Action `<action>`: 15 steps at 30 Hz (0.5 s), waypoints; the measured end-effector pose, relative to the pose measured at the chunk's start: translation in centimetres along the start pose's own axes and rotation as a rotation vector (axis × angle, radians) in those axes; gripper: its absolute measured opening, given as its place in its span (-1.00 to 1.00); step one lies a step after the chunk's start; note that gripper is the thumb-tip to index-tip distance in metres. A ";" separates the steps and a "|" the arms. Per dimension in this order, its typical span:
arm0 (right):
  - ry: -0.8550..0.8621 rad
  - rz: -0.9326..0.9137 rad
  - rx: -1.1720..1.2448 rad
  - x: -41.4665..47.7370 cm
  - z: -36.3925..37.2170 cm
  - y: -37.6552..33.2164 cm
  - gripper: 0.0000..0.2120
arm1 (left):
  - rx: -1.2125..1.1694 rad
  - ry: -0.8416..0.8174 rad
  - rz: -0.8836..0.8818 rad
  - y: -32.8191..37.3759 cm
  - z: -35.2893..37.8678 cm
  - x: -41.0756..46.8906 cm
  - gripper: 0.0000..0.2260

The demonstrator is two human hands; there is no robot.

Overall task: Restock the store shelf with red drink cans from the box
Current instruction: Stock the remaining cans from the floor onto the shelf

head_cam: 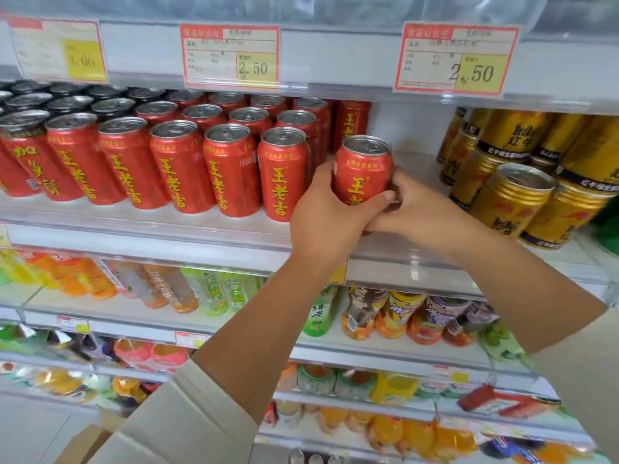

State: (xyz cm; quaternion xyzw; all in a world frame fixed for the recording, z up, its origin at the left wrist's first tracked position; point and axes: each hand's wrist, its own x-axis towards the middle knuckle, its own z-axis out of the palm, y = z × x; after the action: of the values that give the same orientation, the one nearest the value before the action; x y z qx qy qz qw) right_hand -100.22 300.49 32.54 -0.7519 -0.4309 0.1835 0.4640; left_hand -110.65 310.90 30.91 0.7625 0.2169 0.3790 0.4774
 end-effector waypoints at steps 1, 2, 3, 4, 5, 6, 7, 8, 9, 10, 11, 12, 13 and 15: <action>0.033 0.004 -0.016 0.4 0.1 0.0 -0.31 | 0.024 -0.023 -0.008 -0.2 0.0 0.4 -0.40; 0.051 0.004 -0.035 0.7 0.2 0.0 -0.31 | 0.038 -0.064 -0.014 -0.3 -0.1 0.7 -0.42; 0.054 0.003 -0.040 1.3 0.2 0.1 -0.31 | 0.041 -0.106 -0.002 -0.3 -0.5 1.0 -0.41; 0.058 0.013 -0.054 1.9 0.2 0.3 -0.28 | 0.039 -0.146 0.021 -0.4 -1.0 1.1 -0.37; 0.065 0.020 -0.058 2.7 0.1 0.6 -0.24 | 0.028 -0.178 0.050 -0.6 -1.7 1.1 -0.33; 0.074 0.036 -0.068 3.5 0.0 0.8 -0.21 | 0.020 -0.202 0.075 -0.8 -2.6 0.6 -0.32; 0.088 0.050 -0.074 4.5 -0.1 1.1 -0.18 | 0.046 -0.206 0.106 -1.1 -3.6 0.0 -0.36; 0.107 0.061 -0.066 5.3 -0.2 1.2 -0.15 | 0.109 -0.183 0.156 -1.8 -4.7 -0.7 -0.43; 0.145 0.067 -0.060 6.2 -0.3 1.5 -0.11 | 0.211 -0.143 0.228 -2.5 -5.7 -1.3 -0.51; 0.185 0.066 -0.058 7.1 -0.3 1.6 -0.12 | 0.320 -0.104 0.300 -3.3 -6.7 -1.9 -0.54; 0.224 0.068 -0.070 8.0 -0.2 1.9 -0.16 | 0.415 -0.070 0.362 -4.3 -7.6 -2.0 -0.54; 0.254 0.073 -0.073 8.7 -0.1 2.0 -0.22 | 0.478 -0.049 0.411 -5.4 -8.3 -1.9 -0.52; 0.282 0.074 -0.067 9.5 -0.1 2.2 -0.27 | 0.521 -0.043 0.442 -6.3 -8.8 -1.8 -0.51; 0.328 0.065 -0.048 10.8 0.0 2.5 -0.31 | 0.576 -0.043 0.491 -7.6 -9.4 -1.5 -0.54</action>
State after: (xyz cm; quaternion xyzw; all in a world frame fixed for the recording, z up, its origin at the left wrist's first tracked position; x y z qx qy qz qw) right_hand -92.98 308.86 31.72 -0.7963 -0.3290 0.0627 0.5037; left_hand -118.75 318.56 25.96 0.9025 0.1153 0.3896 0.1429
